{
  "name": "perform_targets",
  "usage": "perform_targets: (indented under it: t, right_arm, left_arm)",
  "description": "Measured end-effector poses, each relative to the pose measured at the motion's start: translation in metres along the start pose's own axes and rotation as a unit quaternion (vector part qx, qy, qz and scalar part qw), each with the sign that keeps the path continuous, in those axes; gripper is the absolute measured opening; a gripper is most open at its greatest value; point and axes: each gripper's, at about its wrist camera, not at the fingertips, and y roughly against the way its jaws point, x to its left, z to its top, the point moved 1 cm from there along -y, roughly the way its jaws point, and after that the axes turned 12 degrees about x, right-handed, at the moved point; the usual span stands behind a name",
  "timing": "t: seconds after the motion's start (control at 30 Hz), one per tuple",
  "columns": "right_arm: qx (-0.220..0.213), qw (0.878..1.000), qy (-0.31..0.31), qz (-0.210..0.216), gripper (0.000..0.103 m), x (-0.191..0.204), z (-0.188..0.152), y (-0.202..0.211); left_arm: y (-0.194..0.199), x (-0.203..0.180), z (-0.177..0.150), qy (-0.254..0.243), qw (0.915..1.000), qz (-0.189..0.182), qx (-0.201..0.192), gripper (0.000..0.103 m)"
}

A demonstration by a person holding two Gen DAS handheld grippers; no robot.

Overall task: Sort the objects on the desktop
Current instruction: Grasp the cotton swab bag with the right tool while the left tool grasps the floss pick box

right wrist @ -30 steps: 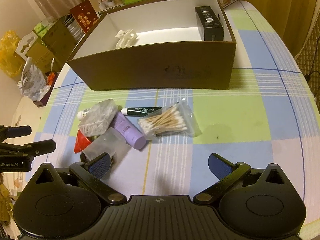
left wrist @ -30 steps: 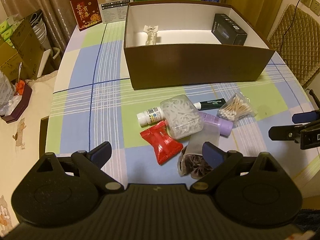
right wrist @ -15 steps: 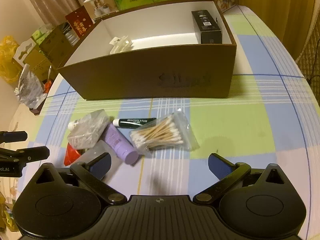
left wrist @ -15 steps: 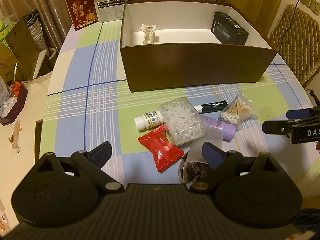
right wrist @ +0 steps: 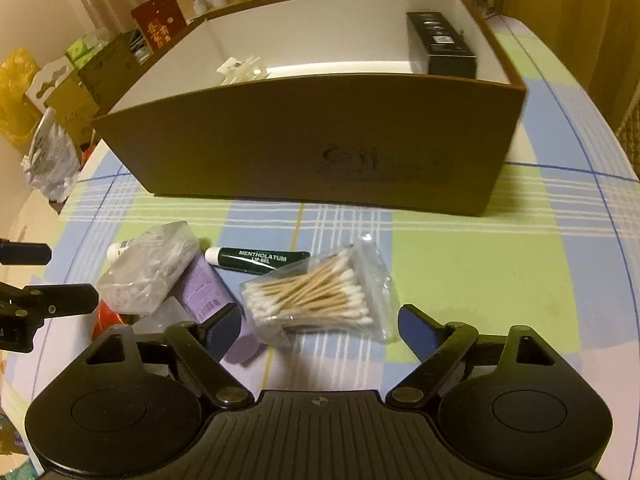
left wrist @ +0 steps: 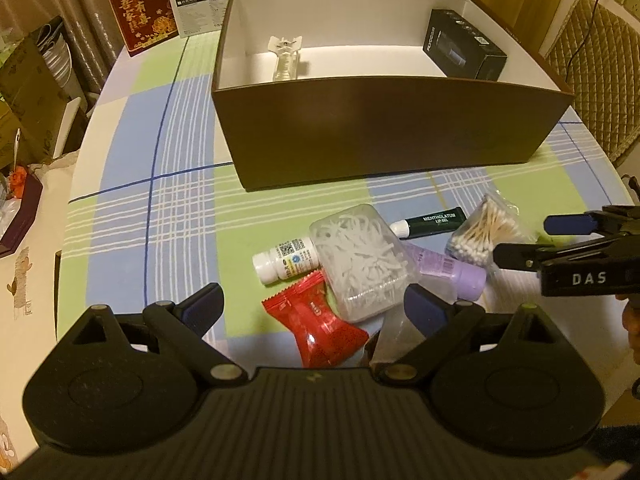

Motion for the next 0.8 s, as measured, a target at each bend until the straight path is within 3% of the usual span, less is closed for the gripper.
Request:
perform_targets:
  t: [0.47,0.8]
  right_arm:
    - [0.007,0.994,0.102,-0.024,0.072,-0.009,-0.004,-0.019]
    - [0.005,0.996,0.05,-0.067,0.073,-0.073,-0.015,0.004]
  left_arm:
    - [-0.019,-0.004,0.017,-0.012,0.9998,-0.005,0.018,0.095]
    - [-0.025,-0.011,0.028,-0.017,0.9994,-0.023,0.021,0.095]
